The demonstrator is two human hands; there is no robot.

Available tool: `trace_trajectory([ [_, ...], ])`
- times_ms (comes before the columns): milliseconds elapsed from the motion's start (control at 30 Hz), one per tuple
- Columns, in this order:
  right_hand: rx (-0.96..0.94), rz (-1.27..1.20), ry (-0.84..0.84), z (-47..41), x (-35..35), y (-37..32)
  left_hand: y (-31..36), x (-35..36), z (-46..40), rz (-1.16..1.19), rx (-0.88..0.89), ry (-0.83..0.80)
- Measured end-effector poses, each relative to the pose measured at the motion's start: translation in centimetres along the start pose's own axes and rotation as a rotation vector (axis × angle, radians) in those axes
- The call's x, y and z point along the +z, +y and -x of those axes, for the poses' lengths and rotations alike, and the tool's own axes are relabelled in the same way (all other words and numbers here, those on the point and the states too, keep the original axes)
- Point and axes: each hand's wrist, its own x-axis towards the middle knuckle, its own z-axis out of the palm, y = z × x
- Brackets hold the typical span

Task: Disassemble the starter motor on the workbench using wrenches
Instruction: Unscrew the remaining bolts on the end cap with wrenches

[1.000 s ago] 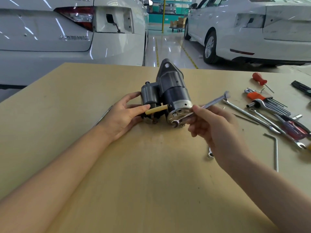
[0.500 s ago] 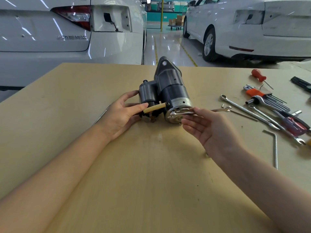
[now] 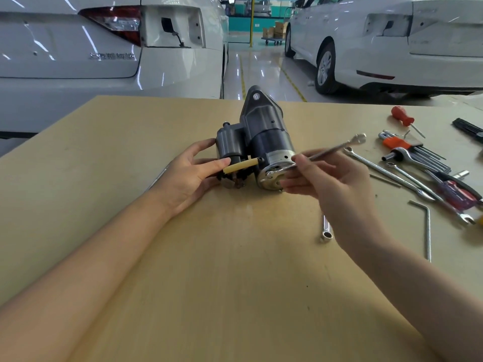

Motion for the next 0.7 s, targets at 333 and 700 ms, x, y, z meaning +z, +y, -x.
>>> trace_trajectory([
  [333,-0.892,1.229,-0.485,0.7,1.6,-1.1,1.8,-1.6,0.8,-0.408,-0.036,-0.211],
  [700,-0.668,1.061,-0.436,1.5,0.2,0.3,2.5,-0.9,1.4,-0.943,0.331,-0.107],
])
